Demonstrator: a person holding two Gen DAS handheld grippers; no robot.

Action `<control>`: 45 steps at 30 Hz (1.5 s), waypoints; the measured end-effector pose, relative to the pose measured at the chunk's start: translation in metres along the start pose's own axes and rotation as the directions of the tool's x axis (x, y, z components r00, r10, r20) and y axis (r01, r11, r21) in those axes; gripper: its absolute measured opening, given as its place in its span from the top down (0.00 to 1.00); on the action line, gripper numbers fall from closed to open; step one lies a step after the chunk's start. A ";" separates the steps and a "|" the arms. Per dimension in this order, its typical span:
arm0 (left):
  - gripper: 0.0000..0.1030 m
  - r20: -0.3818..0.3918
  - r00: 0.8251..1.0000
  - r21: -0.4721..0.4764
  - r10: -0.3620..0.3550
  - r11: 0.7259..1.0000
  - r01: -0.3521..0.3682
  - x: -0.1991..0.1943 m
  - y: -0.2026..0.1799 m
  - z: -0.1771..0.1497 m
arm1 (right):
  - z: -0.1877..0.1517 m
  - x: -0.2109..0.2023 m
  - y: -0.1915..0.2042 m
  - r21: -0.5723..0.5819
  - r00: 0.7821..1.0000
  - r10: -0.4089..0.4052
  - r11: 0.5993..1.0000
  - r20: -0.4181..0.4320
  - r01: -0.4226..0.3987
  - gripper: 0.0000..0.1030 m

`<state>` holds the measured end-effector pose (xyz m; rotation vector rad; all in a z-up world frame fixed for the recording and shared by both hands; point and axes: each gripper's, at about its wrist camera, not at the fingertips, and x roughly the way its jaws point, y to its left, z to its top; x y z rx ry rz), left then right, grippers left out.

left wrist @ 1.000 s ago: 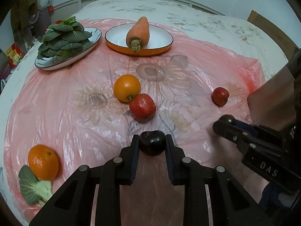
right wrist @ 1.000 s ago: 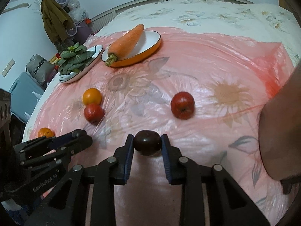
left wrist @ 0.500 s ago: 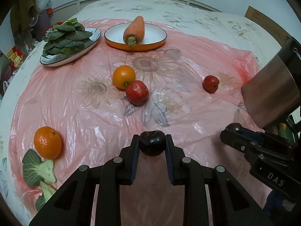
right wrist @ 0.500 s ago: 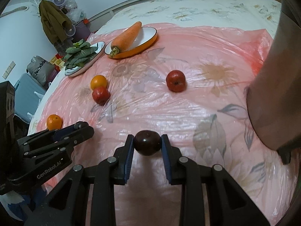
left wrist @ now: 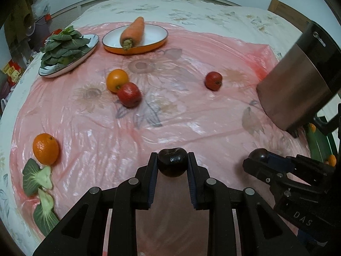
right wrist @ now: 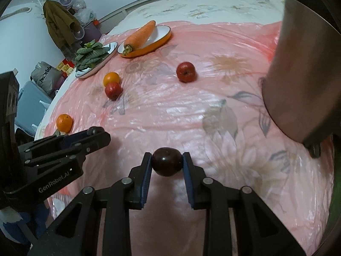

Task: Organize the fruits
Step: 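Carry both held plums toward the green tray past the kettle, then lower the plums into the green tray and open both tools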

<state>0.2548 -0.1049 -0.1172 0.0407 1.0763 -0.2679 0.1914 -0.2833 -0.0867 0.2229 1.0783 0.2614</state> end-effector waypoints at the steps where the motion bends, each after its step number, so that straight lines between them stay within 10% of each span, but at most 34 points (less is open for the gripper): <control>1: 0.79 -0.002 1.000 0.004 -0.001 1.000 0.001 0.000 -0.003 -0.001 | -0.003 -0.002 -0.002 0.006 1.000 -0.001 1.000 -0.001 0.001 0.65; 27: 0.79 -0.082 0.993 0.163 -0.091 0.981 0.103 -0.021 -0.113 -0.018 | -0.072 -0.101 -0.087 0.166 0.996 -0.084 0.983 0.016 0.080 0.65; 45: 0.79 -0.114 0.959 0.357 -0.259 0.890 0.283 -0.041 -0.292 -0.018 | -0.098 -0.200 -0.225 0.325 0.950 -0.300 0.910 0.085 0.258 0.65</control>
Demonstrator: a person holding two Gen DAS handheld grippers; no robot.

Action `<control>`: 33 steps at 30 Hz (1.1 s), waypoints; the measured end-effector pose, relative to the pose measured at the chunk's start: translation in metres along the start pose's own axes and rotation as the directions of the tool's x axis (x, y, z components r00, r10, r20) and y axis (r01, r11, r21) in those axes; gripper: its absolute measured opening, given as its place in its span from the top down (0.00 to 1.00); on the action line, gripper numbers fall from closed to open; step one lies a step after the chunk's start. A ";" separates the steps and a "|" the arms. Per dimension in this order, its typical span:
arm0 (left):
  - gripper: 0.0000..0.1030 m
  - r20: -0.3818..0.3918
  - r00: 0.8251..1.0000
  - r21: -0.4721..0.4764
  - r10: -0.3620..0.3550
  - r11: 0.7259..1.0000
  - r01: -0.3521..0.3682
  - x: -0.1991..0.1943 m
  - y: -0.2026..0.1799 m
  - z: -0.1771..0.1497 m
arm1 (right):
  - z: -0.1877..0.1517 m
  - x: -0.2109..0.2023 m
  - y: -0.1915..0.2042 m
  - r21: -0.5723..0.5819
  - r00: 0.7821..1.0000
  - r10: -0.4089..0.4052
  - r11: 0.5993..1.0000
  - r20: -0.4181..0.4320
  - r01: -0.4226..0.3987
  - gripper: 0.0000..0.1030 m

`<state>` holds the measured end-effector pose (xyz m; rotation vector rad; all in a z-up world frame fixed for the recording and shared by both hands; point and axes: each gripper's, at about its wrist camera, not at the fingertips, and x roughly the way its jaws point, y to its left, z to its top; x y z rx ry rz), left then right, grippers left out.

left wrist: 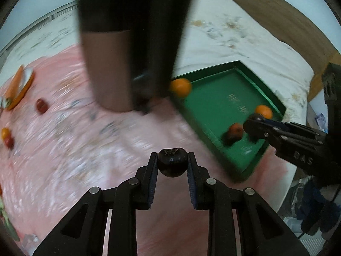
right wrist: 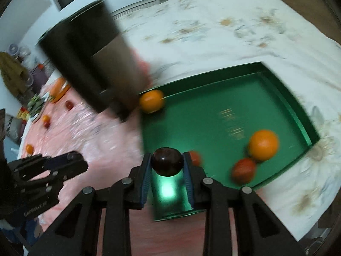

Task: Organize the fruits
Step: 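Lower the plums into the green tray and open both tools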

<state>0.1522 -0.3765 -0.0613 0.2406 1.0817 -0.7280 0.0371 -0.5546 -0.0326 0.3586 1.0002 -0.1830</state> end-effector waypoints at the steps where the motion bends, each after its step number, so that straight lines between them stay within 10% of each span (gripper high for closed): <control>1: 0.79 0.007 1.000 0.010 -0.012 1.000 0.012 0.004 -0.011 0.007 | 0.004 -0.001 -0.009 0.007 1.000 -0.012 1.000 0.009 0.012 0.65; 14: 0.79 0.049 0.999 0.107 -0.012 0.994 0.007 0.079 -0.072 0.074 | 0.035 0.025 -0.104 0.093 0.986 -0.156 0.984 0.058 0.150 0.65; 29: 0.78 0.001 0.999 0.134 0.040 0.990 -0.040 0.122 -0.090 0.077 | 0.037 0.058 -0.130 0.112 0.984 -0.176 0.979 0.021 0.172 0.62; 33: 0.78 -0.006 0.999 0.130 0.048 0.990 -0.047 0.123 -0.090 0.079 | 0.036 0.058 -0.131 0.109 0.983 -0.186 0.977 0.014 0.183 0.35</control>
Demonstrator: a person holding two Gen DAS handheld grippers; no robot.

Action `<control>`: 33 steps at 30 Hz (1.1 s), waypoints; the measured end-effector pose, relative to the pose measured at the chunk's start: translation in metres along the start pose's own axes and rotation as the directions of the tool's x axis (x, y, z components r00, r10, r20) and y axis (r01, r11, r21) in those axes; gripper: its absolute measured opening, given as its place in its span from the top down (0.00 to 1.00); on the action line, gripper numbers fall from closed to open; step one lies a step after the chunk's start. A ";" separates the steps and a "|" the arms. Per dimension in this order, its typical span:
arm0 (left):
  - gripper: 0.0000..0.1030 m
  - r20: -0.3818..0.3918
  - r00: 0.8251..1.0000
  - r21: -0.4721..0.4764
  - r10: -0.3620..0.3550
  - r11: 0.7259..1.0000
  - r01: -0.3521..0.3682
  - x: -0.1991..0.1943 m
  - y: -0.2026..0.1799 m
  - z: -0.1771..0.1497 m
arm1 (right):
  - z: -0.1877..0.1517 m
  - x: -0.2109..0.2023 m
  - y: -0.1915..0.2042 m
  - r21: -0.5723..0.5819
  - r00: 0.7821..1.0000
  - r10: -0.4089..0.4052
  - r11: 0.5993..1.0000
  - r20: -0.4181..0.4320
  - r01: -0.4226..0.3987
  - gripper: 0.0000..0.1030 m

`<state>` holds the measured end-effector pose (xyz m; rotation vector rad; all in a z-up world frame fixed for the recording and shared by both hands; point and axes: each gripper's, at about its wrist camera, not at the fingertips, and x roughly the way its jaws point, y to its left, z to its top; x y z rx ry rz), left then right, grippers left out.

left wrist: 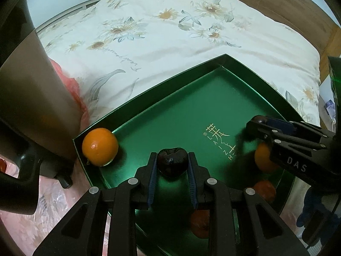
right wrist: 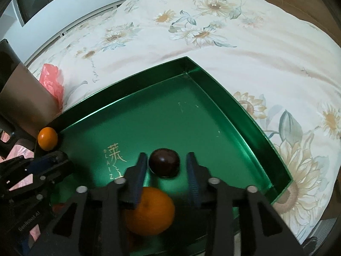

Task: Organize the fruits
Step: 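Lower the plums into the green tray and open both tools, then withdraw both open tools from the tray back over the sheet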

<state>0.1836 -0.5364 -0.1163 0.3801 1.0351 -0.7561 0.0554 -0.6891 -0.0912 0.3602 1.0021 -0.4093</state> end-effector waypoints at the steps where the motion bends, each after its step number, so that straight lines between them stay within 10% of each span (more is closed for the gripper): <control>1: 0.77 -0.003 1.000 0.000 0.002 1.000 -0.002 0.000 0.000 0.000 | 0.000 0.000 -0.001 0.002 1.000 0.001 1.000 -0.002 -0.001 0.34; 23: 0.50 0.071 0.996 0.022 -0.049 0.999 0.047 -0.051 0.007 -0.019 | -0.009 -0.040 0.013 0.050 0.998 -0.010 0.999 0.066 0.007 0.00; 33: 0.46 0.074 0.995 -0.007 -0.074 0.997 0.074 -0.087 0.027 -0.049 | -0.026 -0.067 0.050 0.019 0.997 0.007 1.000 0.074 -0.008 0.00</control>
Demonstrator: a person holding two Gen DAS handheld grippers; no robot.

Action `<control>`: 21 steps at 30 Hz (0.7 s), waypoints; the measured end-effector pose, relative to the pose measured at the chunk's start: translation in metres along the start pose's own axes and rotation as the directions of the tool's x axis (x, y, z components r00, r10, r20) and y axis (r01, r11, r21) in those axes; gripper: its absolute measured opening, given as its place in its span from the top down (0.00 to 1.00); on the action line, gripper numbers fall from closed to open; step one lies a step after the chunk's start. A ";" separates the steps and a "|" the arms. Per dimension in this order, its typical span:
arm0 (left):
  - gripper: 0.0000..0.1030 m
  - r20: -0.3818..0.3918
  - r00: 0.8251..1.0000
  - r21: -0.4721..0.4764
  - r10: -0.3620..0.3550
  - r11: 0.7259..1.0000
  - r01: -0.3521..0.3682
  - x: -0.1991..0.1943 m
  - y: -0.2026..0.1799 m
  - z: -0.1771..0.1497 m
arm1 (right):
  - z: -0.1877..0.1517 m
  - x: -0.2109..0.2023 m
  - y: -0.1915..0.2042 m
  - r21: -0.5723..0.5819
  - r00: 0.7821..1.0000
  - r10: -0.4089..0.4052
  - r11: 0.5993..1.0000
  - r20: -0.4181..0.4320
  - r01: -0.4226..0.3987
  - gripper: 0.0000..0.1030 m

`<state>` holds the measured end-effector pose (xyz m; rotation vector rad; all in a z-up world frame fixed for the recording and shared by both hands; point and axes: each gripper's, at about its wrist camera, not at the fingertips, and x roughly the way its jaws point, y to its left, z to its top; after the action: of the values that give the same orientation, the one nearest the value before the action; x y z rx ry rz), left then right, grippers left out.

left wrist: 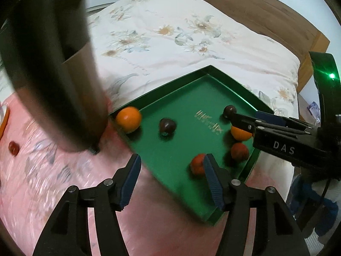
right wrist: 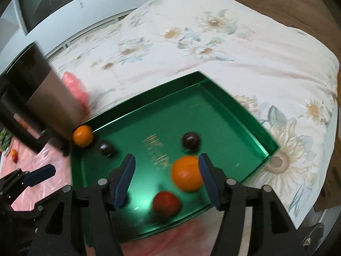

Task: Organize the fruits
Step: 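Withdraw both open tools from the tray back over the sheet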

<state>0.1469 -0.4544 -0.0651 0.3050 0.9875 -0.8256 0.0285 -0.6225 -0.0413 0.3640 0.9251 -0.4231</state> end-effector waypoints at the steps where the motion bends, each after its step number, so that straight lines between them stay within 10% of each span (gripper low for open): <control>1: 0.46 -0.003 1.000 -0.012 0.005 1.000 -0.005 -0.005 0.005 -0.004 | -0.003 -0.001 0.007 -0.014 1.000 0.008 1.000 -0.005 -0.008 0.00; 21: 0.46 -0.022 0.981 -0.256 0.191 0.948 -0.190 -0.079 0.132 -0.071 | -0.055 -0.014 0.145 -0.183 0.976 0.175 0.963 -0.130 -0.197 0.00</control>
<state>0.1777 -0.2880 -0.0551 0.1719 1.0322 -0.5150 0.0558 -0.4697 -0.0427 0.2940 1.0233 -0.1379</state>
